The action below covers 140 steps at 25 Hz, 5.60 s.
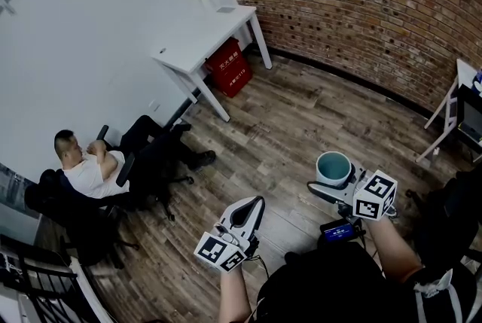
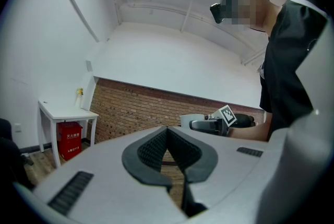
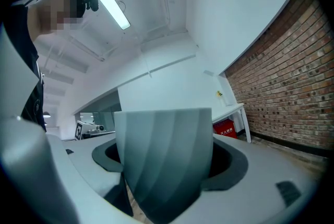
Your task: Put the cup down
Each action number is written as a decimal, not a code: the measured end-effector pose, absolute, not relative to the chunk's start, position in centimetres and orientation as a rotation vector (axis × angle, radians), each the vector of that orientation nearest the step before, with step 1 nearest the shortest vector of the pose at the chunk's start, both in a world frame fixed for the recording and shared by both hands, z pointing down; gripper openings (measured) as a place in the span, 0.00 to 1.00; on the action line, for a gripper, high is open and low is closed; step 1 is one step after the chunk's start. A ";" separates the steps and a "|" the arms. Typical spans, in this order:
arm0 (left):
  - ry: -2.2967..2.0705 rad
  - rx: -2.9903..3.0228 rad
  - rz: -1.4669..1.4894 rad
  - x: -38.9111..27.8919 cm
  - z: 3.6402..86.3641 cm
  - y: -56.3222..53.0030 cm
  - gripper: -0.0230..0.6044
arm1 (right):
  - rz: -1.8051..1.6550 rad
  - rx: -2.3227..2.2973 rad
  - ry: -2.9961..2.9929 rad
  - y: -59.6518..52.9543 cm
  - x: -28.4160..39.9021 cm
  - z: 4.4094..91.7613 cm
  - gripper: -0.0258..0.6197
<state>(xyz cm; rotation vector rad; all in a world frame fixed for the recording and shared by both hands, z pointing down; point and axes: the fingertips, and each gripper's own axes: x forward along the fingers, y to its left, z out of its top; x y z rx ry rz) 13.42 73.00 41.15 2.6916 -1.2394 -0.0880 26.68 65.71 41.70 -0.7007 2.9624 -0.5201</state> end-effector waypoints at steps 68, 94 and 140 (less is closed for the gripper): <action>-1.315 2.641 -0.030 -14.2 46.4 -5.4 0.05 | -0.626 -0.685 2.926 -15.0 0.8 45.9 0.66; -1.266 2.654 -0.115 -20.3 43.7 -37.0 0.05 | -0.547 -0.609 2.984 -43.5 -8.6 42.5 0.66; -1.289 2.532 -0.190 -24.1 45.2 -44.2 0.05 | -0.740 -0.290 3.152 -50.3 -16.9 52.1 0.66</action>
